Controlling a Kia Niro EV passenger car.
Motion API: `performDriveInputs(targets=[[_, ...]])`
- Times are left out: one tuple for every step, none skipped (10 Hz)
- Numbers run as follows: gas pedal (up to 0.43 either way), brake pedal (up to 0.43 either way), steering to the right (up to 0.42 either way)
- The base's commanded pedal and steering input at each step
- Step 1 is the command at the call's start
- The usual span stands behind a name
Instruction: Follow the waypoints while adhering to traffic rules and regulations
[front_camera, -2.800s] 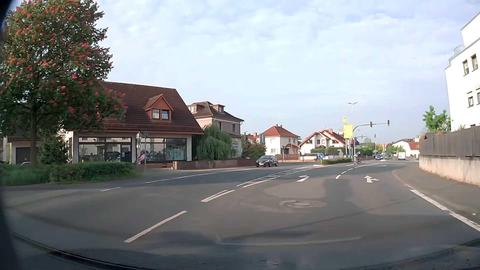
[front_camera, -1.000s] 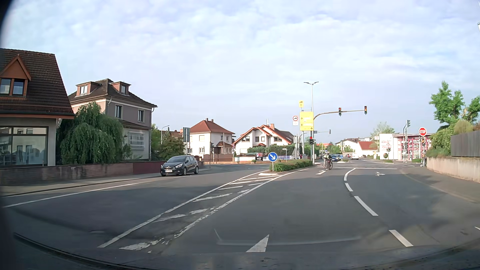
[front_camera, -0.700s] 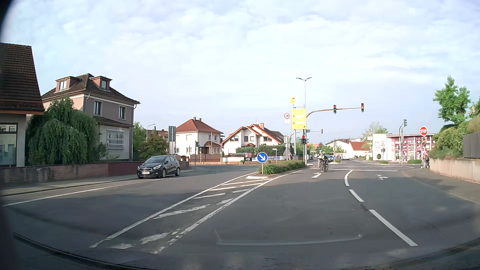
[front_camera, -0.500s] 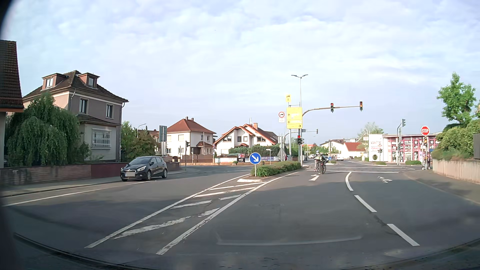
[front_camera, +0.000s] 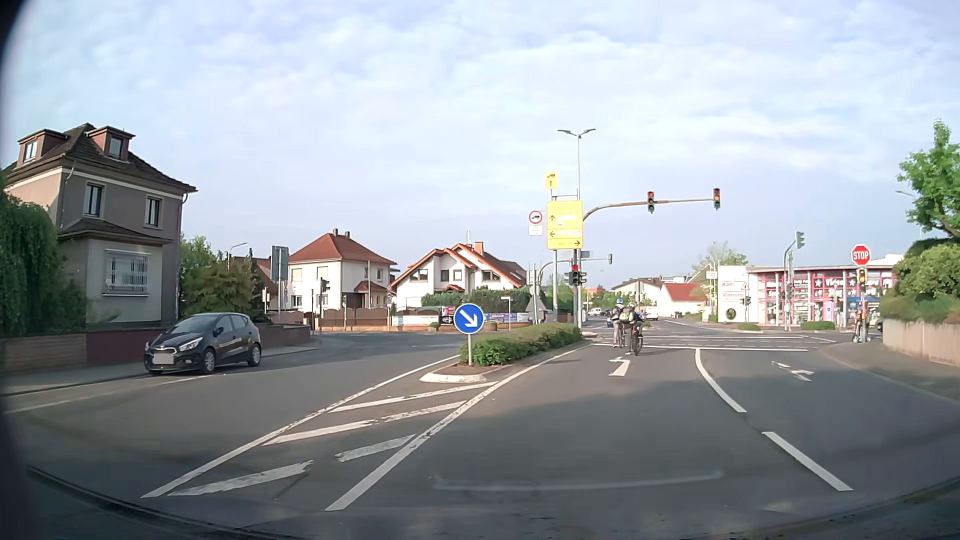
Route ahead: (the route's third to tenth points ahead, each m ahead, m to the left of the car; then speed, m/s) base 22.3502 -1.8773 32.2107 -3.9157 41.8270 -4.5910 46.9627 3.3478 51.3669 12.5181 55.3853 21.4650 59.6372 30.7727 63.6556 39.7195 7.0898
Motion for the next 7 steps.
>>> performDriveInputs(targets=[[0.000, 0.207, 0.067], [0.000, 0.226, 0.067], [0.000, 0.232, 0.067], [0.000, 0.244, 0.067], [0.000, 0.244, 0.068], [0.000, 0.250, 0.068], [0.000, 0.256, 0.071]])
